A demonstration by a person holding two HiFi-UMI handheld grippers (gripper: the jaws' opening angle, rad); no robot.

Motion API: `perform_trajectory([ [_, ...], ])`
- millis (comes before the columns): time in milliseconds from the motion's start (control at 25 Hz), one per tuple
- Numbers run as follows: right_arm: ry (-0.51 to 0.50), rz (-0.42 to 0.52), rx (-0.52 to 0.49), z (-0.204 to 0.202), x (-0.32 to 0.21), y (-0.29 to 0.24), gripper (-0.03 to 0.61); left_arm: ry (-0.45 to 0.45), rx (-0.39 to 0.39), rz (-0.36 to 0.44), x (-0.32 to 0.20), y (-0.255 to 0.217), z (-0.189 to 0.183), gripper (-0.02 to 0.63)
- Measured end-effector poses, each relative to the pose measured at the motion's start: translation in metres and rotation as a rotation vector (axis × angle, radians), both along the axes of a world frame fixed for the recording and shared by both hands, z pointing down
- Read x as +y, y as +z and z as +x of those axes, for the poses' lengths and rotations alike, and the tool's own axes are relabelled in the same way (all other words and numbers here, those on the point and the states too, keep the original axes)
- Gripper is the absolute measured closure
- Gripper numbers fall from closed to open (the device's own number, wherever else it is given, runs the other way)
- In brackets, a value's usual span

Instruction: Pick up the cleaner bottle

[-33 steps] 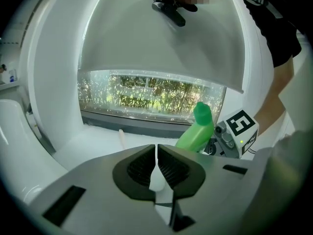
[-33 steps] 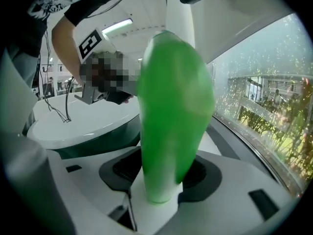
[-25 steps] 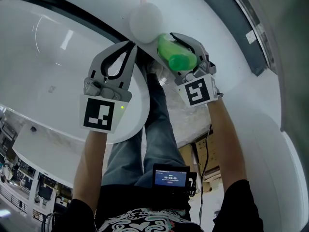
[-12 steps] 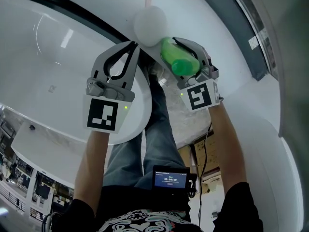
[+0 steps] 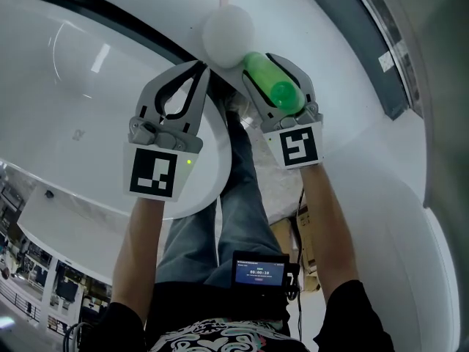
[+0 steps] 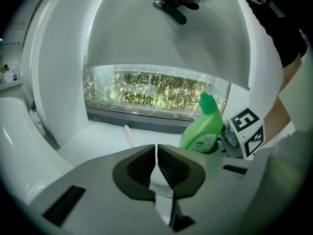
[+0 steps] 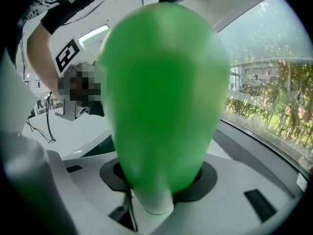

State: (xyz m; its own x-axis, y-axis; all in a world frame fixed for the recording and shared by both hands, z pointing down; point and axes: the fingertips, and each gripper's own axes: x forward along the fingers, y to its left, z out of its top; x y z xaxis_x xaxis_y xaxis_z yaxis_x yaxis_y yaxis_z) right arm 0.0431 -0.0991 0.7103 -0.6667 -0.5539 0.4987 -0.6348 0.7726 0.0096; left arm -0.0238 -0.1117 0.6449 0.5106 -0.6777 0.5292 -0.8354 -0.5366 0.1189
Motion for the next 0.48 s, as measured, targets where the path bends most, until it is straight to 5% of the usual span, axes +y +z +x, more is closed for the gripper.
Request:
perform_trajectory([
  [280,0.215,-0.014,-0.140,0.004,-0.013,-0.014,0.367,-0.027,-0.015,-0.005,-0.003,0.001,-0.017,0.586],
  [480,0.266,-0.032,-0.161,0.007,-0.016,-0.019,0.371,-0.030,-0.011,0.004,-0.003,0.000,-0.023,0.586],
])
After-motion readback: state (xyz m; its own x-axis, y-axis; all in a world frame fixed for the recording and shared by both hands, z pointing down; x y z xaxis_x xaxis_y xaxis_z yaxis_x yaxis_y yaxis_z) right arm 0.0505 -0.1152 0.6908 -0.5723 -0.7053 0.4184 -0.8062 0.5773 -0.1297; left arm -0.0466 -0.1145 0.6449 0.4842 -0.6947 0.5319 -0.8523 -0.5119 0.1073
